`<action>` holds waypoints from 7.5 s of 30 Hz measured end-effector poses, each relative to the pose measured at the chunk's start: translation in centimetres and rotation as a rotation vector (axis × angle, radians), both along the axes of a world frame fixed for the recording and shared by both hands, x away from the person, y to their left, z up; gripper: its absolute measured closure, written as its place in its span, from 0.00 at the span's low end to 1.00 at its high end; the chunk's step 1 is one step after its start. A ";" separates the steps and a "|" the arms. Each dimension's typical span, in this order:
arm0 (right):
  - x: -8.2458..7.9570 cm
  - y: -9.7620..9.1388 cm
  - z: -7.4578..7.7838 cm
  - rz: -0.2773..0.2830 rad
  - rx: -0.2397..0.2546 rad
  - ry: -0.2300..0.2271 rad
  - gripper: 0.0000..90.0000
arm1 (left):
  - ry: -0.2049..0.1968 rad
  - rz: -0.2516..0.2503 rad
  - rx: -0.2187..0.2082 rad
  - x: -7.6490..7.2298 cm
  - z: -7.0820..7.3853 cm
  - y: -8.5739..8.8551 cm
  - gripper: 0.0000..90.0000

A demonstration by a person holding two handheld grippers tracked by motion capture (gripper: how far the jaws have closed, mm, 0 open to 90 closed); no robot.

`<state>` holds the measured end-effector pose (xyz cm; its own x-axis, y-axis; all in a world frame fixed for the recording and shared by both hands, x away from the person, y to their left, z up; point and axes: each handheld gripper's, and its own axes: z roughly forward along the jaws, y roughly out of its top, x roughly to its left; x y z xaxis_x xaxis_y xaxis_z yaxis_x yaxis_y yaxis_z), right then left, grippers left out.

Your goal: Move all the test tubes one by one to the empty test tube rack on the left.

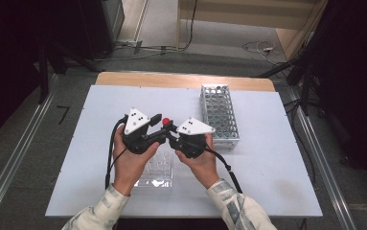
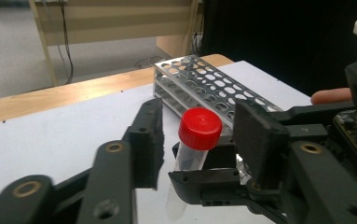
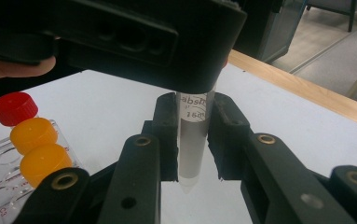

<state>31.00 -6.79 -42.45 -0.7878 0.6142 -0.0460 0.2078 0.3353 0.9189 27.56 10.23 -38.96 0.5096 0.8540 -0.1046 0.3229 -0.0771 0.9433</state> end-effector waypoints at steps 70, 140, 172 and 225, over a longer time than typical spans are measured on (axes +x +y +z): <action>-0.4 -12.4 1.5 -0.140 0.072 0.017 0.23 | -0.057 0.189 0.011 -3.1 1.3 6.8 0.79; -1.2 -15.6 0.5 -0.214 0.052 0.024 0.23 | 0.046 0.165 0.054 -7.8 -2.9 7.9 0.75; -1.2 -15.8 0.3 -0.217 0.046 0.024 0.23 | 0.025 0.184 -0.084 -7.3 -2.4 9.8 0.39; -2.2 -19.5 -1.0 -0.295 0.027 0.038 0.22 | 0.043 0.297 -0.085 -6.0 -5.4 12.7 0.28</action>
<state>28.76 -26.30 -43.46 -0.5757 0.8176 -0.0002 0.3272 0.2306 0.9164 21.56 22.94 -44.35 0.2321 0.9522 -0.1983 0.3596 0.1055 0.9271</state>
